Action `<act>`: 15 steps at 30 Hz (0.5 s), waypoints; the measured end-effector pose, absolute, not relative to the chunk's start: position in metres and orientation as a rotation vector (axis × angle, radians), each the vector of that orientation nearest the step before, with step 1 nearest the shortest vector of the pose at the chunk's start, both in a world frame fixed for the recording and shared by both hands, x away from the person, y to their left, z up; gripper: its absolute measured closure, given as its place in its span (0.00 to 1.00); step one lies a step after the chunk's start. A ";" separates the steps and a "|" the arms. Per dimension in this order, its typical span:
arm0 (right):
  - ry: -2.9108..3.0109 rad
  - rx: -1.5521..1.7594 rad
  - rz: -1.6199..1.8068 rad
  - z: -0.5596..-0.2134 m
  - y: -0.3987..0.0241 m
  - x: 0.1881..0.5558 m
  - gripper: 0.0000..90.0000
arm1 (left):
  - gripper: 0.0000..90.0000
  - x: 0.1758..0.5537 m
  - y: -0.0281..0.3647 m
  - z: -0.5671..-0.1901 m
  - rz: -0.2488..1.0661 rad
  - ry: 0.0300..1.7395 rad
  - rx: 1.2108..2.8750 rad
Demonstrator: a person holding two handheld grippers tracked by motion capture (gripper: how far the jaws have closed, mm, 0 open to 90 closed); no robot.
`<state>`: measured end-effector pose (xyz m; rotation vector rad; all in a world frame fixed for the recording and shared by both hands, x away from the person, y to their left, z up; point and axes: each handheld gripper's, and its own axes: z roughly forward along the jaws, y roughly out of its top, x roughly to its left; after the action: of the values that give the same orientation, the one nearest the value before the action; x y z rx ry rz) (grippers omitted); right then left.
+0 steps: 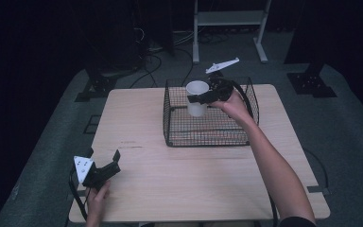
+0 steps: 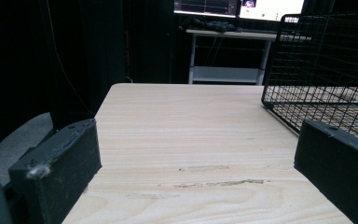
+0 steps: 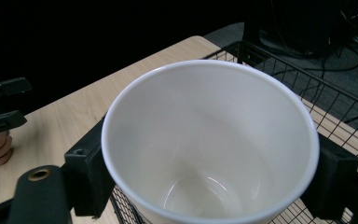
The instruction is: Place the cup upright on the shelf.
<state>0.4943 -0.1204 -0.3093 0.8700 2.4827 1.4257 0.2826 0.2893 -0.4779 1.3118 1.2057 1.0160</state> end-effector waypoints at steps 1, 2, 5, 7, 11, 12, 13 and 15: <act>2.490 0.873 1.427 -0.312 -0.121 0.497 0.21 | 0.00 0.283 0.289 -0.478 1.016 1.205 1.312; 2.495 0.876 1.427 -0.314 -0.121 0.498 0.21 | 0.00 0.283 0.289 -0.478 1.016 1.205 1.311; 2.511 0.899 1.421 -0.320 -0.121 0.503 0.21 | 0.00 0.283 0.289 -0.478 1.016 1.205 1.310; 2.513 0.906 1.420 -0.324 -0.121 0.506 0.21 | 0.00 0.283 0.289 -0.478 1.015 1.206 1.311; 2.514 0.922 1.426 -0.328 -0.121 0.510 0.21 | 0.00 0.283 0.289 -0.478 1.016 1.204 1.311; 2.515 0.921 1.430 -0.329 -0.121 0.510 0.21 | 0.00 0.283 0.289 -0.478 1.015 1.204 1.312; 2.517 0.925 1.429 -0.330 -0.121 0.511 0.21 | 0.00 0.283 0.289 -0.478 1.016 1.204 1.313; 2.519 0.934 1.422 -0.332 -0.121 0.513 0.21 | 0.00 0.283 0.289 -0.478 1.016 1.203 1.313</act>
<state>0.5128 -0.1211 -0.3319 0.9340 2.5190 1.4216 0.2826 0.2892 -0.4780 1.3129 1.2031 1.0158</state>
